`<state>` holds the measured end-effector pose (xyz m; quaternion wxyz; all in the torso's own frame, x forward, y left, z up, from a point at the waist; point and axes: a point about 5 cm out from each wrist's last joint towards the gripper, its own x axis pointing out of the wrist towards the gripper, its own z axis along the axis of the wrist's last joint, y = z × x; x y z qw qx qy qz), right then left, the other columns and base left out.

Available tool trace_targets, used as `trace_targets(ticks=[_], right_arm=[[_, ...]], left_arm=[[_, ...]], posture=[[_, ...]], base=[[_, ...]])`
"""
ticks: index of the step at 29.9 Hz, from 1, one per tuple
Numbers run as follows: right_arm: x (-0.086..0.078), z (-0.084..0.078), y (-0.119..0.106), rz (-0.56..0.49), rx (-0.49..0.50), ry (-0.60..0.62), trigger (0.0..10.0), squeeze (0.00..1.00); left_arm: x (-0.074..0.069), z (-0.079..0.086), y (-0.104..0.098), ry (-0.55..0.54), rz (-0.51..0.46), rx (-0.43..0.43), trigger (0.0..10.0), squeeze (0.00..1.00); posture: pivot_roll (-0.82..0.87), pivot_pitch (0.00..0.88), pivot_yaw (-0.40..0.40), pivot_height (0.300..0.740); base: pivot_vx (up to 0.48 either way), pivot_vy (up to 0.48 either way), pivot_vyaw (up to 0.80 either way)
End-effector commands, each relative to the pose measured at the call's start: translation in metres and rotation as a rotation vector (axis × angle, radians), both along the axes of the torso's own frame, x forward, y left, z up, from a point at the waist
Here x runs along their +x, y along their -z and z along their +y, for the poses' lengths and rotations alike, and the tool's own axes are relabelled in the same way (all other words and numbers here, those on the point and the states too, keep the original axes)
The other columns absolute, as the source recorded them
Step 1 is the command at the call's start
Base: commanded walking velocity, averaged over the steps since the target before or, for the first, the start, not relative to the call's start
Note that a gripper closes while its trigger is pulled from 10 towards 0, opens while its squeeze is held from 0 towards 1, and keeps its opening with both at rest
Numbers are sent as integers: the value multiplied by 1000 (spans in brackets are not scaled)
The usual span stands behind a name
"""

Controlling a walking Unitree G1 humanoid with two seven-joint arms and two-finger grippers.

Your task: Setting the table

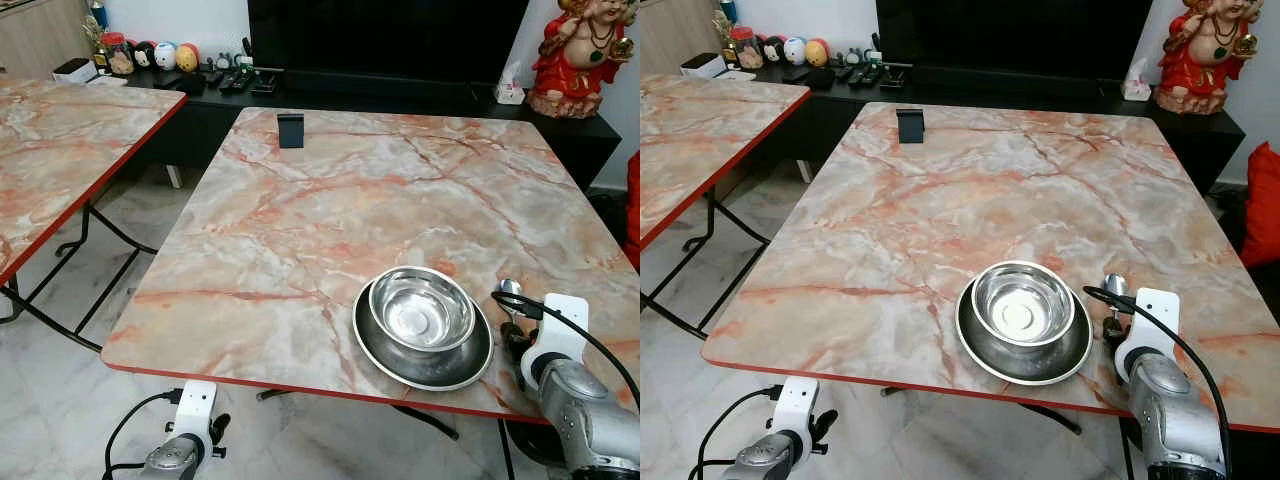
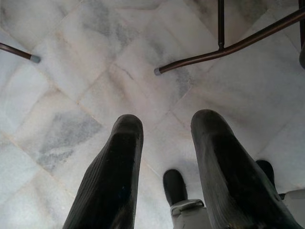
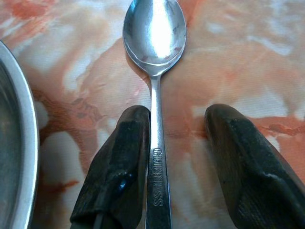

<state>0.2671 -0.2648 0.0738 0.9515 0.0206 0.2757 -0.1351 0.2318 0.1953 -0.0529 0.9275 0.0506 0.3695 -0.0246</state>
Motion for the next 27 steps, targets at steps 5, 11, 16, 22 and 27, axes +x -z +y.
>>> trace_targets(ticks=[5, 11, 16, 22, 27], right_arm=[[2, 7, 4, 19, 21, -23, 10000, 298], [3, 7, 5, 18, 22, -25, 10000, 643], [4, 8, 3, 13, 18, -26, 10000, 1000], [5, 7, 3, 10, 12, -23, 10000, 0], [8, 9, 0, -15, 20, -26, 10000, 0]], left_arm=[[-1, 0, 2, 9, 23, 5, 10000, 0], [-2, 0, 2, 7, 24, 6, 10000, 0], [-2, 0, 2, 7, 24, 5, 10000, 0], [-2, -1, 2, 7, 24, 4, 10000, 0], [-1, -1, 2, 7, 25, 4, 10000, 0]], posture=[[5, 0, -20, 740], [7, 0, -21, 740], [7, 0, -21, 740], [6, 0, -21, 740], [6, 0, -21, 740]], base=[[0, 0, 0], [0, 0, 0], [0, 0, 0], [0, 0, 0], [0, 0, 0]])
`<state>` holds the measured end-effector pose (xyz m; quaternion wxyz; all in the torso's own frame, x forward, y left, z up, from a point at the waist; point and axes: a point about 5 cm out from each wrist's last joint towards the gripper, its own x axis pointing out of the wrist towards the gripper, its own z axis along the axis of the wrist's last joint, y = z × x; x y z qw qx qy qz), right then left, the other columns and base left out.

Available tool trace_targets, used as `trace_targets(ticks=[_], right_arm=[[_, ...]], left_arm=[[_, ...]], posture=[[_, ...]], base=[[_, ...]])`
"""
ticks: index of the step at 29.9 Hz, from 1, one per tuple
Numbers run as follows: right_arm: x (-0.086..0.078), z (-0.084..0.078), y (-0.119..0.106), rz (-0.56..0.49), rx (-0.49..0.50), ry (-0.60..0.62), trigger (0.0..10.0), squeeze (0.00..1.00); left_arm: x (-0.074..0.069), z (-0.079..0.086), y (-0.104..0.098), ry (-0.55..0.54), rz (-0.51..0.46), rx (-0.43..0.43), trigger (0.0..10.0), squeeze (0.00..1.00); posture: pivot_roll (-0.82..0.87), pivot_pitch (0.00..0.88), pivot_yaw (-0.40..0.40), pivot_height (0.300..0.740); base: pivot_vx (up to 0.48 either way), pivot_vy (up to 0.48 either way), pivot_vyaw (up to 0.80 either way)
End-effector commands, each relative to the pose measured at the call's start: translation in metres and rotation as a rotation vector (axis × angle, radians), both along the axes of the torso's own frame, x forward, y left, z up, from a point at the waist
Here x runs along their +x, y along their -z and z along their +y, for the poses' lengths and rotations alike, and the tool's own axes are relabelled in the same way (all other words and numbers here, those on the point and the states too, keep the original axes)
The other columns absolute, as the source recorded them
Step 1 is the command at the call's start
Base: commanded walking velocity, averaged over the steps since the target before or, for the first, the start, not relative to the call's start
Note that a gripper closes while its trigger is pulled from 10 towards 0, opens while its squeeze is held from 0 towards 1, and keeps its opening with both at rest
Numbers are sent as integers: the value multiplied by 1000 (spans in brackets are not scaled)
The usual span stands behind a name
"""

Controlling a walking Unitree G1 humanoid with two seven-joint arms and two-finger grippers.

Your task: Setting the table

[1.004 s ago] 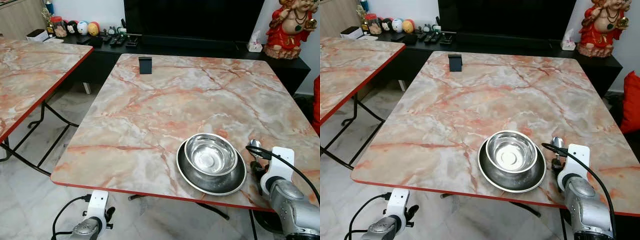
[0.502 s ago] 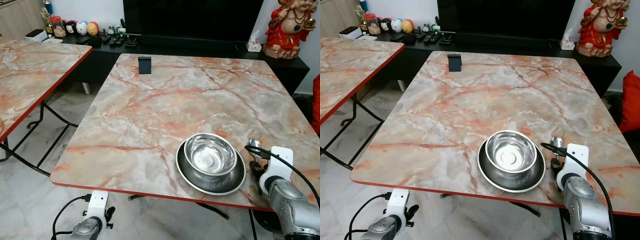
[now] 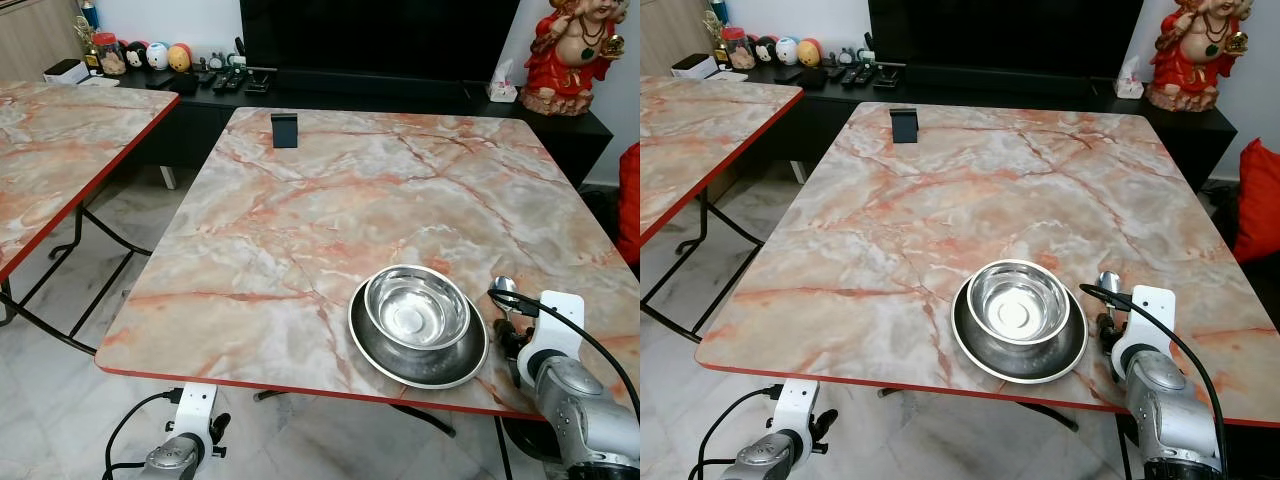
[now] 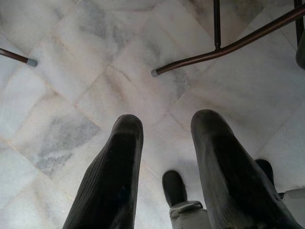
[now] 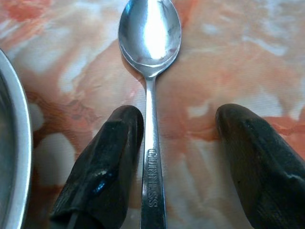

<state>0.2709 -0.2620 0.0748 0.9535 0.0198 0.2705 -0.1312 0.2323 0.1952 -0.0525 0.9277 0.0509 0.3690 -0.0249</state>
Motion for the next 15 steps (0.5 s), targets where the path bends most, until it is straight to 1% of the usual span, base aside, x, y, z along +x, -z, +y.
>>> trace_targets(ticks=[1, 4, 9, 15], right_arm=[[4, 6, 0, -11, 21, -19, 10000, 0], [8, 8, -5, -51, 31, -27, 10000, 0], [9, 9, -7, -57, 30, -32, 10000, 0], [9, 1, -11, -78, -15, 7, 10000, 0]], left_arm=[[-2, -1, 2, 6, 26, 4, 10000, 0], [-2, 0, 2, 6, 27, 5, 10000, 0], [-2, 0, 2, 6, 26, 5, 10000, 0], [-3, 0, 3, 3, 27, 2, 10000, 0]], posture=[[6, 0, -21, 740], [7, 0, -20, 740], [8, 0, -21, 740], [9, 0, -21, 740]], base=[[0, 0, 0], [0, 0, 0], [0, 0, 0], [0, 0, 0]])
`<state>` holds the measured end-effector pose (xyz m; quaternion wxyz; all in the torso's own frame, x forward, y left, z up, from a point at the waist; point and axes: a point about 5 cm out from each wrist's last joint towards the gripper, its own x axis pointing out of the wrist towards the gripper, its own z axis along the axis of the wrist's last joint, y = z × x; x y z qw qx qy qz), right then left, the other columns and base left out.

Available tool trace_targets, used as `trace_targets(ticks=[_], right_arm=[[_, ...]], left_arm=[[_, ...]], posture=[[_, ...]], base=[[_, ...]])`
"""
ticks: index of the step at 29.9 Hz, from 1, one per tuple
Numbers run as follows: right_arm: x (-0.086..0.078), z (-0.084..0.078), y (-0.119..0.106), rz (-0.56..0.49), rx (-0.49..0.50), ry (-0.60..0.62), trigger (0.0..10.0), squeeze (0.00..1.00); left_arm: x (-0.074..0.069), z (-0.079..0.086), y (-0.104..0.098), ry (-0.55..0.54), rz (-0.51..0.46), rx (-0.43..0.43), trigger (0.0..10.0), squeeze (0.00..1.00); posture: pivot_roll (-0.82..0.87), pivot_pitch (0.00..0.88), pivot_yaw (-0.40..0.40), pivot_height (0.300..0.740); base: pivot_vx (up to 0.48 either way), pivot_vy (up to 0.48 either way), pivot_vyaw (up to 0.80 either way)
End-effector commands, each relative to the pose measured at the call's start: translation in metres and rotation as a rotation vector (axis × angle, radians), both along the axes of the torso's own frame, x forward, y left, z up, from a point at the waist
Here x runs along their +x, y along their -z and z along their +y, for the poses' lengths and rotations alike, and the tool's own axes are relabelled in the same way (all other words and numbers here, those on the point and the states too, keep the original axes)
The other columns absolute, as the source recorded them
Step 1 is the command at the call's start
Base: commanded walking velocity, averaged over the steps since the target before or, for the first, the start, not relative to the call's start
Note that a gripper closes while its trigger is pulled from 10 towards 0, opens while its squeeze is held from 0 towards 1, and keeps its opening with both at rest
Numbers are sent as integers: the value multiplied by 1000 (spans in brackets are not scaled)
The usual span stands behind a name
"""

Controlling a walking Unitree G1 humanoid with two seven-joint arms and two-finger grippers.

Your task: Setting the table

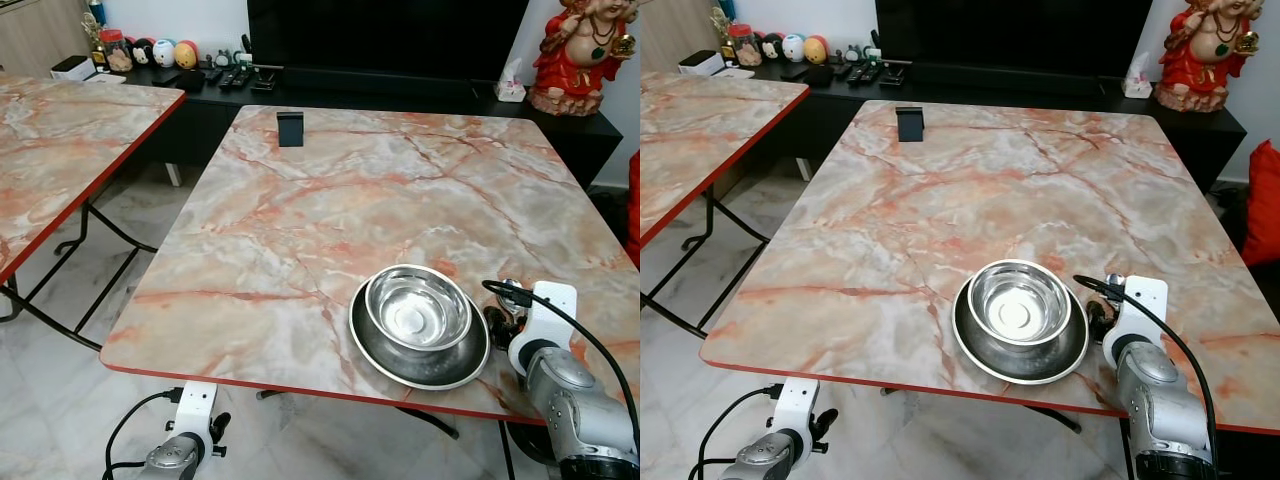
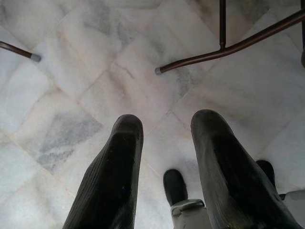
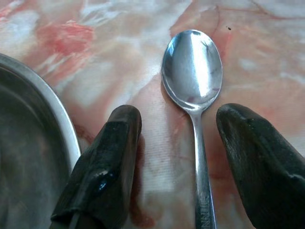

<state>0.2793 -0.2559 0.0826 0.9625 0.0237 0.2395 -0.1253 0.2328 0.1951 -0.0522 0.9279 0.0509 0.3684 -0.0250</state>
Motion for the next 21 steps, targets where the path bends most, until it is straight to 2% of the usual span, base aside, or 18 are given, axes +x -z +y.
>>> trace_targets(ticks=[1, 7, 12, 13, 14, 15, 20, 21], right_arm=[[1, -5, -4, -12, -17, 20, 10000, 0], [0, -12, -6, -18, -77, 64, 10000, 0], [3, -18, -15, -78, -149, 99, 10000, 0], [3, -19, -19, -106, -161, 110, 10000, 0], [7, -19, -33, -221, -182, 117, 10000, 0], [7, -19, -33, -221, -182, 117, 10000, 0], [10, -11, -58, -445, -212, 133, 10000, 0], [9, -9, -59, -464, -213, 137, 10000, 0]], left_arm=[[-3, 0, 3, 3, 29, 3, 10000, 0], [-4, 0, 3, 0, 31, 3, 10000, 0], [-4, 0, 3, -2, 29, 3, 10000, 0], [-4, 0, 3, -3, 29, 3, 10000, 0], [-4, 1, 3, -4, 28, 4, 10000, 0], [-4, 1, 3, -4, 28, 4, 10000, 0], [-5, 3, 3, -6, 25, 15, 10000, 0], [-5, 3, 3, -7, 24, 18, 10000, 0]], posture=[[9, 0, -21, 740], [9, 0, -21, 740], [9, 0, -21, 740], [9, 0, -21, 740], [11, 0, -21, 740], [11, 0, -21, 740], [7, 0, -21, 740], [7, 0, -21, 740]], base=[[0, 0, 0], [0, 0, 0], [0, 0, 0], [0, 0, 0], [0, 0, 0], [0, 0, 0], [0, 0, 0], [0, 0, 0]])
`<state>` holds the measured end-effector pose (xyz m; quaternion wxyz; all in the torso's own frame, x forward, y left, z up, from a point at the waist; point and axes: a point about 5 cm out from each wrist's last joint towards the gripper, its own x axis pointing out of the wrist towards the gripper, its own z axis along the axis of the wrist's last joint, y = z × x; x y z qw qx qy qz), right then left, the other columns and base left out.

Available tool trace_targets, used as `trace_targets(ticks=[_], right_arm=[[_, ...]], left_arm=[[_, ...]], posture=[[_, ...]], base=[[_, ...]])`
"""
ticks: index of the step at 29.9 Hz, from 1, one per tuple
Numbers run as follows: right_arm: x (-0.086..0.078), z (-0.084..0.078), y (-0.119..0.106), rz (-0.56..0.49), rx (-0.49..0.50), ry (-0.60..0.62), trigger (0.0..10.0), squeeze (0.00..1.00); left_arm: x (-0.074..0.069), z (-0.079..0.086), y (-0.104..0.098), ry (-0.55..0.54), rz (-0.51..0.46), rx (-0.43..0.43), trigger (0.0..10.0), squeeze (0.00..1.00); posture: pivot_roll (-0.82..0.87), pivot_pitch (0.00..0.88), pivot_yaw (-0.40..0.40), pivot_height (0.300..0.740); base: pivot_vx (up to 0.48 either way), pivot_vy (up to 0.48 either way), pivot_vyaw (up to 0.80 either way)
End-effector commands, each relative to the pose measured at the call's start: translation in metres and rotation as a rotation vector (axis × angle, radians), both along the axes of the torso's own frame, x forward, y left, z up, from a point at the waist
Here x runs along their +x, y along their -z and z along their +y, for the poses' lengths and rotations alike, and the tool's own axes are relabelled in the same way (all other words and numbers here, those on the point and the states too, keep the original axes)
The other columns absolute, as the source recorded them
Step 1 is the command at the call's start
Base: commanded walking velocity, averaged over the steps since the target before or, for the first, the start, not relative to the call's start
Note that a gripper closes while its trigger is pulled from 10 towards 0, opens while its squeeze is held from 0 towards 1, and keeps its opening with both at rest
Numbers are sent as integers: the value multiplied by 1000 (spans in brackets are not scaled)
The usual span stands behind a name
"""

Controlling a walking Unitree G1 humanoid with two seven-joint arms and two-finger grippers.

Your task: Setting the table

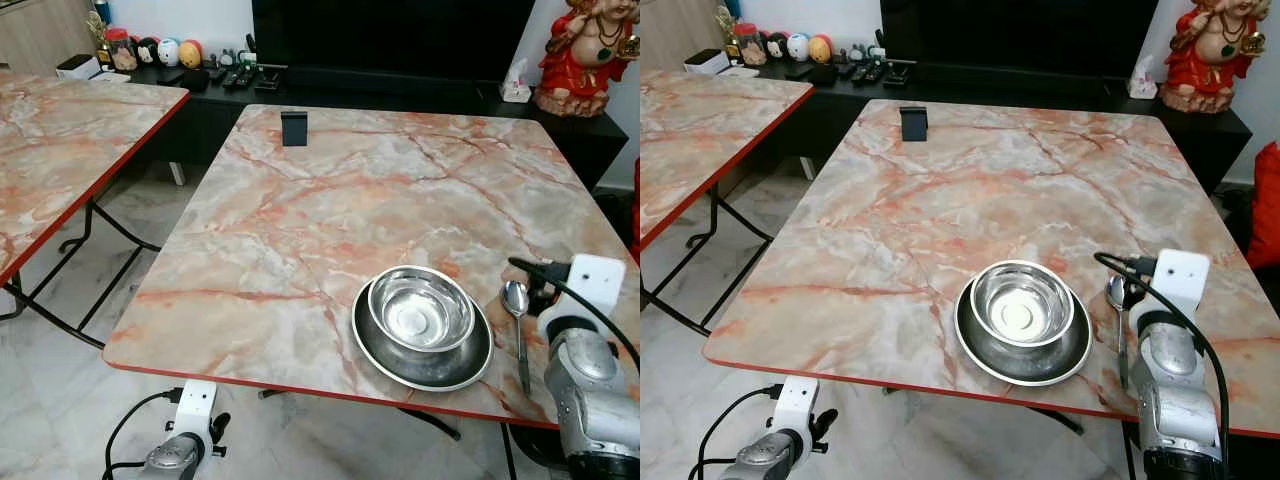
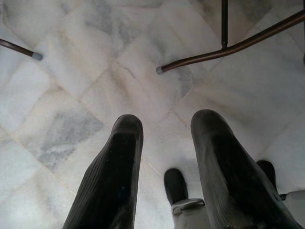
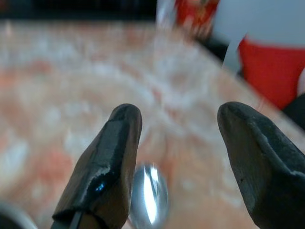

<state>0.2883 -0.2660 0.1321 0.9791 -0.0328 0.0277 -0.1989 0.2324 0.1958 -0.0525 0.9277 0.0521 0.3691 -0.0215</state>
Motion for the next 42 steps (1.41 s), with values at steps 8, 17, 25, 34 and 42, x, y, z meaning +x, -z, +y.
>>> trace_targets(ticks=[8, 17, 25, 34, 42], right_arm=[[-9, 20, -19, -238, -72, -12, 10000, 0], [-4, 28, -32, -319, -93, -40, 10000, 0], [-6, 31, -32, -331, -117, -61, 10000, 0], [-1, 31, -42, -369, -120, -79, 10000, 0], [5, 32, -50, -385, -118, -84, 10000, 0]], left_arm=[[-10, 14, 3, -22, 10, 38, 10000, 0], [-15, 16, 6, -24, 18, 38, 10000, 0], [-18, 15, 8, -15, 26, 32, 10000, 0], [-19, 15, 9, -13, 33, 31, 10000, 0], [-13, 11, 6, -14, 23, 24, 10000, 0]], posture=[[14, 0, -14, 740], [23, 0, -17, 740], [24, 0, -21, 740], [16, 0, -19, 740], [20, 0, -16, 740]], base=[[0, 0, 0], [0, 0, 0], [0, 0, 0], [0, 0, 0], [0, 0, 0]])
